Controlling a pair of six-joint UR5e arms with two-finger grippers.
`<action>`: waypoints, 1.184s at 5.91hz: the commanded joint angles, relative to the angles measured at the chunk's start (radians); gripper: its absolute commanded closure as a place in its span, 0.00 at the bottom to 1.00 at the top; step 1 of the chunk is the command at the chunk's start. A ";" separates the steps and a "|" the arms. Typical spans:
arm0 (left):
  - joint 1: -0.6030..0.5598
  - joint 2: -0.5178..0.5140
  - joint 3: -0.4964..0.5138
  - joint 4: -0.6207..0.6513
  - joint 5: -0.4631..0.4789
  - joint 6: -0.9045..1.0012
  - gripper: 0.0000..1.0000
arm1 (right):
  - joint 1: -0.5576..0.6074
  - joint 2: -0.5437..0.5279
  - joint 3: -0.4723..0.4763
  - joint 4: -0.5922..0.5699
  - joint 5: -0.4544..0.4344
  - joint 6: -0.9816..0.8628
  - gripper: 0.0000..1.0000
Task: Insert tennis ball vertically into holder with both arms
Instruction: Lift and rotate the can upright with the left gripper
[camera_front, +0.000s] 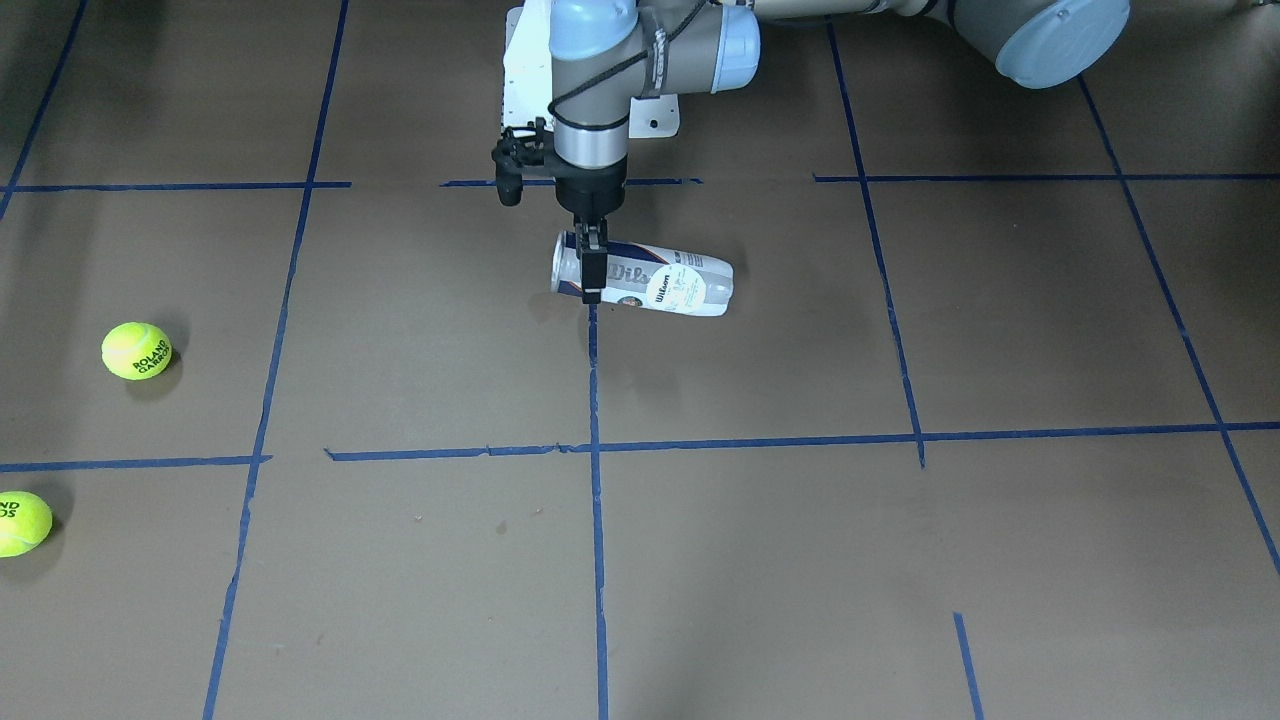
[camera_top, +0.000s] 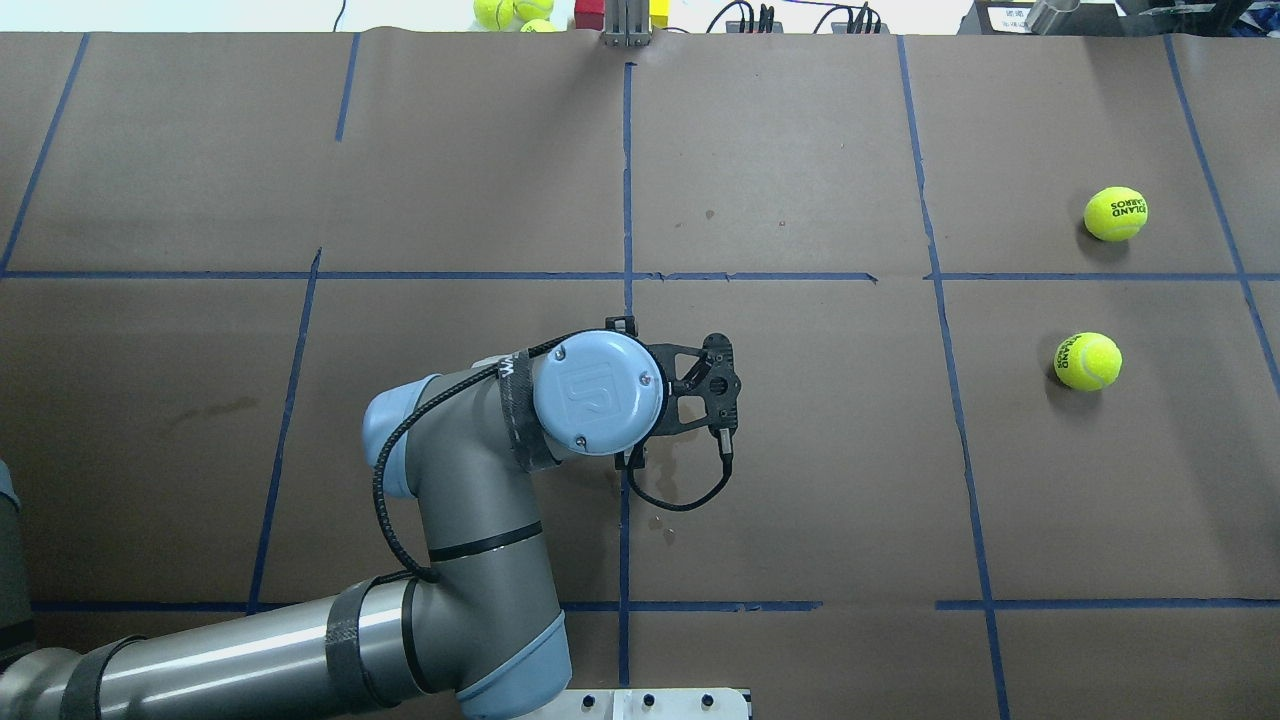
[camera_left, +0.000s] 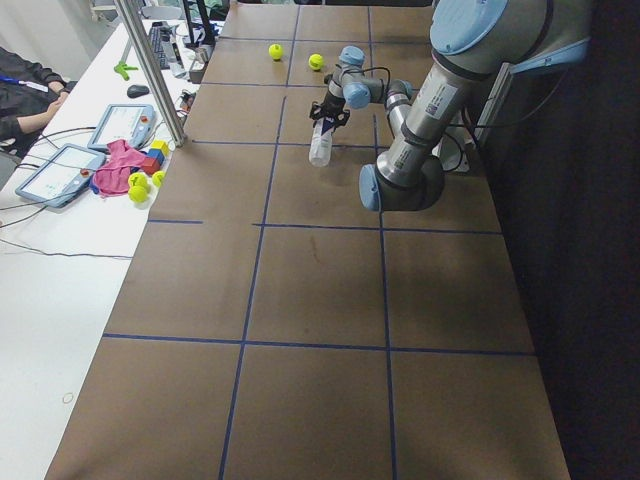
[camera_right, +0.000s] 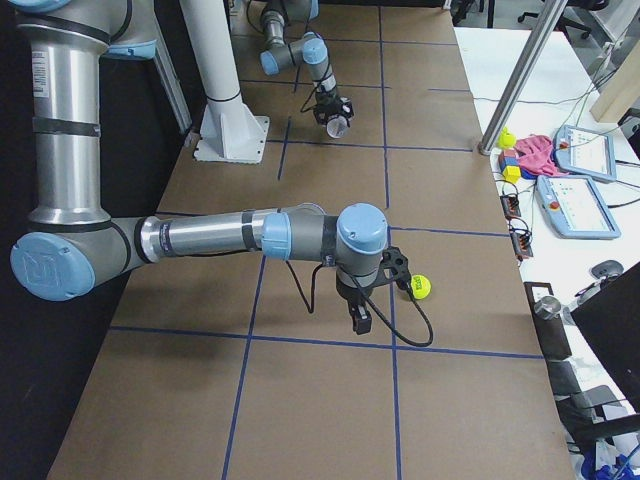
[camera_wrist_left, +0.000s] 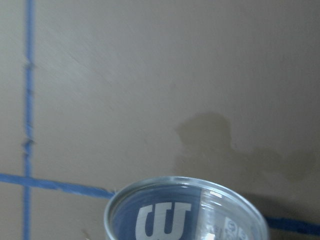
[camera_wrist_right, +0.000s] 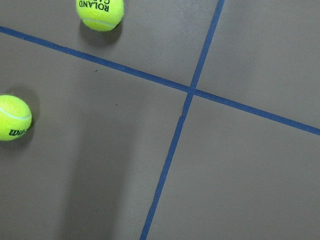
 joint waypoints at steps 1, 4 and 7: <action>-0.029 0.005 -0.062 -0.159 -0.004 -0.112 0.19 | 0.000 -0.001 -0.005 0.023 0.000 0.000 0.00; -0.064 0.110 -0.058 -0.730 -0.004 -0.362 0.19 | 0.002 0.002 -0.093 0.205 0.031 0.006 0.00; -0.077 0.184 -0.027 -1.148 0.000 -0.495 0.19 | 0.000 0.049 0.026 -0.052 0.022 0.006 0.00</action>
